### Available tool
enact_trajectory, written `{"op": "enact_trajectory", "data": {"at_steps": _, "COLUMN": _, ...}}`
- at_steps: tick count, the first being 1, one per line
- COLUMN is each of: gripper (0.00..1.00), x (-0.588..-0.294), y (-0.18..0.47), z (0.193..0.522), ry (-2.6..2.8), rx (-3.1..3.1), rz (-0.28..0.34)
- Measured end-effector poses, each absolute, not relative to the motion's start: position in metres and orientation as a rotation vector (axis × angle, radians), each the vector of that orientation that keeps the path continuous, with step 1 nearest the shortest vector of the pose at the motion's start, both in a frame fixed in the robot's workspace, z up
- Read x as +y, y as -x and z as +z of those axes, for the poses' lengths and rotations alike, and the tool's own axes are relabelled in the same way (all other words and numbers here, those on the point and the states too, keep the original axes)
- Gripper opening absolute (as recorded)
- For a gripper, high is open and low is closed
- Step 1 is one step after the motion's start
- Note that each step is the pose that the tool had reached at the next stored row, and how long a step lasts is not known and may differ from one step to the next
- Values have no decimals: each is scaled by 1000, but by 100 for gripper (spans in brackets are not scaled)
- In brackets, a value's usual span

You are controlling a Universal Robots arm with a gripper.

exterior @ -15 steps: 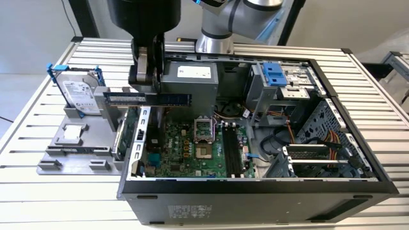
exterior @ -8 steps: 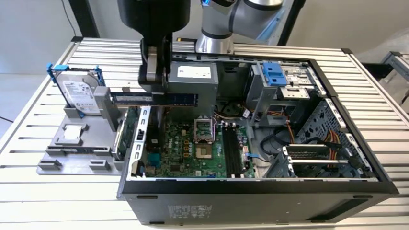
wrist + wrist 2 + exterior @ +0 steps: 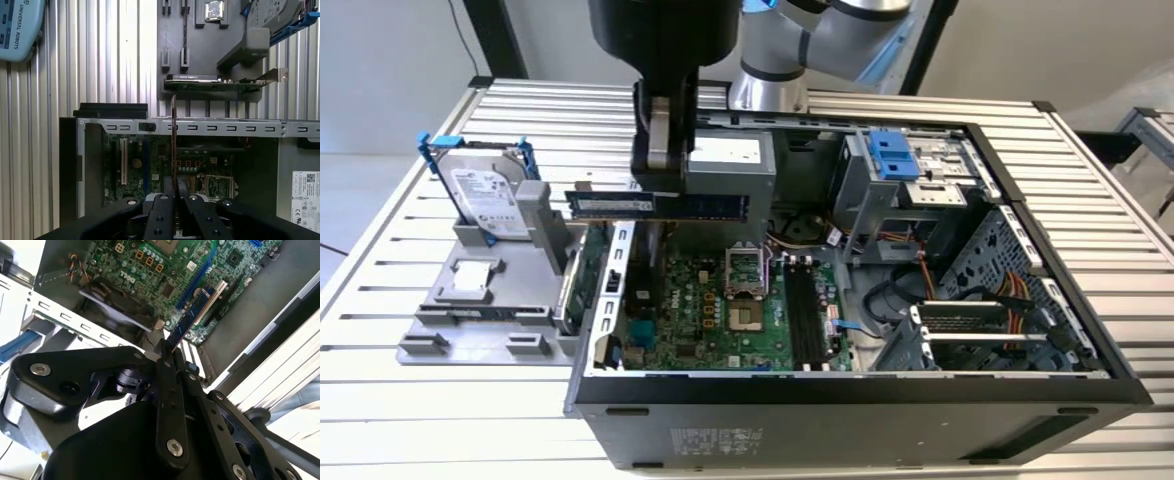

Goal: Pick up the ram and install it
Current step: 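Pick up the ram and move it above insertion slot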

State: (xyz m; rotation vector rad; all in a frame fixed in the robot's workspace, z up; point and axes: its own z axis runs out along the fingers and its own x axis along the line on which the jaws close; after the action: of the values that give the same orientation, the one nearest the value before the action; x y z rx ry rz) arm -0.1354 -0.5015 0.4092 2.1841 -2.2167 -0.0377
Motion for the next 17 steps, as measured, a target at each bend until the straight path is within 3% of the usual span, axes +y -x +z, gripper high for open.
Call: {"op": "enact_trajectory", "data": {"at_steps": 17, "gripper": 0, "x": -502, "y": 111, "z": 411, "ry": -2178, "rx": -2223, "rz": -38}}
